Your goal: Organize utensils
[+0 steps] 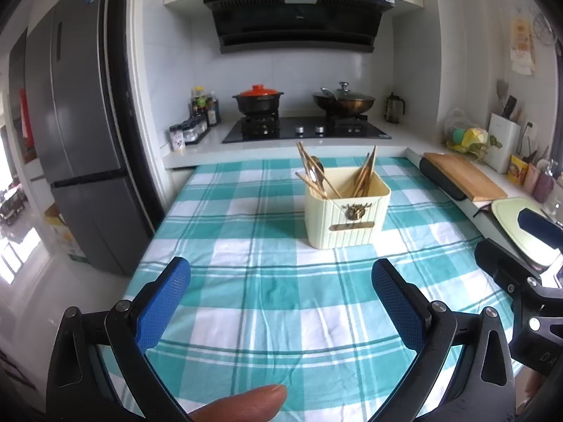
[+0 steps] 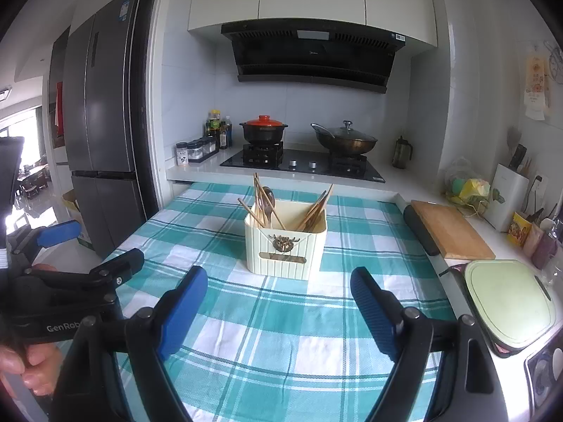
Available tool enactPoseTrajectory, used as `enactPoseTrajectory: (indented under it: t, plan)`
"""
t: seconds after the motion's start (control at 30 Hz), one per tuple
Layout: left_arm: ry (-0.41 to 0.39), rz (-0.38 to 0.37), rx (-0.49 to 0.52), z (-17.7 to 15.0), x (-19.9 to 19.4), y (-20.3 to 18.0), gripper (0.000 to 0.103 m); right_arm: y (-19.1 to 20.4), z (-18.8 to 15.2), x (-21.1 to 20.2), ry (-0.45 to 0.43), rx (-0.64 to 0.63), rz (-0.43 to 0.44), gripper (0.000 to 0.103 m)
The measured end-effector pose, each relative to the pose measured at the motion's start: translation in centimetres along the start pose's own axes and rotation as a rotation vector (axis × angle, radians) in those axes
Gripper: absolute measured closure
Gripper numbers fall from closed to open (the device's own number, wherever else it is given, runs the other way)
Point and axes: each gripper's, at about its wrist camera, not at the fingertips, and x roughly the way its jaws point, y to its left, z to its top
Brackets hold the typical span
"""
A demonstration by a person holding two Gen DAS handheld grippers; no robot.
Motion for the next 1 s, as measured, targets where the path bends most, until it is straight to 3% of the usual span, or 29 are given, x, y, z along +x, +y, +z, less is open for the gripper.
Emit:
enactPoseTrajectory:
  t: [0.83,1.0]
  plan:
    - [0.011,-0.013,0.010,-0.4,0.6,-0.4,0.001,0.3,-0.3,0.8,0.030,-0.004,0.001,0.018]
    - [0.006,-0.026,-0.029,-0.6,0.7,0.1,0.001,0.0,-0.5,1.0,0.036,0.003,0.001,0.018]
